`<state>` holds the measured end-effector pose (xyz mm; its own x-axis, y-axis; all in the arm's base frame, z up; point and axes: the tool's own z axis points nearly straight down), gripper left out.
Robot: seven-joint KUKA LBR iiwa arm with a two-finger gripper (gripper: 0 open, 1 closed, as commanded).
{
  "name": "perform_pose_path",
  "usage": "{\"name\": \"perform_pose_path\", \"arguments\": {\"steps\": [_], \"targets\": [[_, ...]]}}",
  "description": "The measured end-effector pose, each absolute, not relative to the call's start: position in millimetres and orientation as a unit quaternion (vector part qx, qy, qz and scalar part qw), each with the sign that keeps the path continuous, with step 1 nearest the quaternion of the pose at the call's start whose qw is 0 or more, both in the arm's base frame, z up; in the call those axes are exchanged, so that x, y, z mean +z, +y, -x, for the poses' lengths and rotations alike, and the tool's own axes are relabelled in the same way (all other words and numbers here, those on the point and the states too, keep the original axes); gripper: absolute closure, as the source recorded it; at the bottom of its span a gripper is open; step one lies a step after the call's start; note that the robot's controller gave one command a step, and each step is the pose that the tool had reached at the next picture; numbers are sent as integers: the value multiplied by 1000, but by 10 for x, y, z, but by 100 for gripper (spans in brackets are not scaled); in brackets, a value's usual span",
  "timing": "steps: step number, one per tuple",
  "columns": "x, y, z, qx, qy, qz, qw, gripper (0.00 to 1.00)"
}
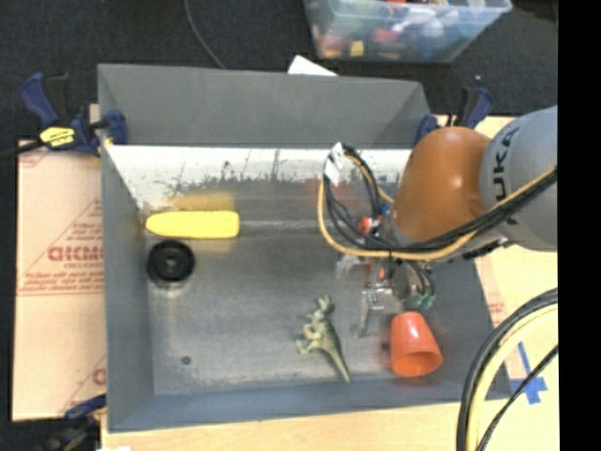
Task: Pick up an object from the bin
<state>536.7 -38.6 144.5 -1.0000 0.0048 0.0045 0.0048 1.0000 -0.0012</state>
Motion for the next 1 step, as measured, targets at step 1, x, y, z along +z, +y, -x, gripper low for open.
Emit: {"name": "perform_pose_path", "arguments": {"steps": [1], "targets": [[1488,-388,-5386,1,-1000,1,-2,0]]}}
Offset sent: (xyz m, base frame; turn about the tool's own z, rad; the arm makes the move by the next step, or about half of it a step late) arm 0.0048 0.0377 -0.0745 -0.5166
